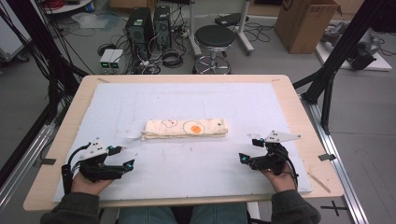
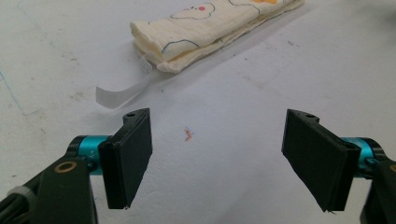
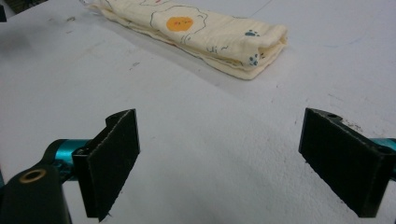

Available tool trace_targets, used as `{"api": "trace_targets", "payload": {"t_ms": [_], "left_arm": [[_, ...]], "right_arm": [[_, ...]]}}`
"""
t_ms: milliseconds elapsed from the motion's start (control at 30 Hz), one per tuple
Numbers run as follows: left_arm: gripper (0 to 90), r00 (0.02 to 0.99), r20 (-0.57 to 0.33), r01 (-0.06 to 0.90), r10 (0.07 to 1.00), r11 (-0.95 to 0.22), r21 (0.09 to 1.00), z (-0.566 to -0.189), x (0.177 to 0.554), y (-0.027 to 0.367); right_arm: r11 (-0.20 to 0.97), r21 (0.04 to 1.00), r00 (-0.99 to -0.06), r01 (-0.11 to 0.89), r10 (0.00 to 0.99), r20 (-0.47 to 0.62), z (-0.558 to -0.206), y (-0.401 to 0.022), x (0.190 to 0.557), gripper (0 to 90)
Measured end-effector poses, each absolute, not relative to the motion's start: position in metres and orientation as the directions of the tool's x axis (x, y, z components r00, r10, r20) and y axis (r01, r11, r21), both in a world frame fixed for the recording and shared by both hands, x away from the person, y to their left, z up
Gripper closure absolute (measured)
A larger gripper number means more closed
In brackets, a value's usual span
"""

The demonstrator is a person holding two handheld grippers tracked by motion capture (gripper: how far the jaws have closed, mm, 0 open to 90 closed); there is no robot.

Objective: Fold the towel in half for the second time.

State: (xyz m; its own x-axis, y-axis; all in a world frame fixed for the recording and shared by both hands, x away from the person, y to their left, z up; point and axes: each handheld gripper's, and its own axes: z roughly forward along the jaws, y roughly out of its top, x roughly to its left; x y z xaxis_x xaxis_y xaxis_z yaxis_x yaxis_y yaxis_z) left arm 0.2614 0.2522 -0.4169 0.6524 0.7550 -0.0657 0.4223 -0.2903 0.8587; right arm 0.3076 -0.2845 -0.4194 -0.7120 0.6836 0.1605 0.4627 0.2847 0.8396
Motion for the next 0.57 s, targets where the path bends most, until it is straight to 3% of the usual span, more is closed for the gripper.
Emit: {"api": "trace_targets", "payload": {"t_ms": [567], "left_arm": [[24.8,0.656,-0.056,0.411,0.752,-0.294,0.863,-0.4177,0.2540,0.2508]], "right_arm": [[0.291,0.840,-0.714,0.458,0.683,0.153,-0.4227,-0.2837,0.3025,11.8]]}}
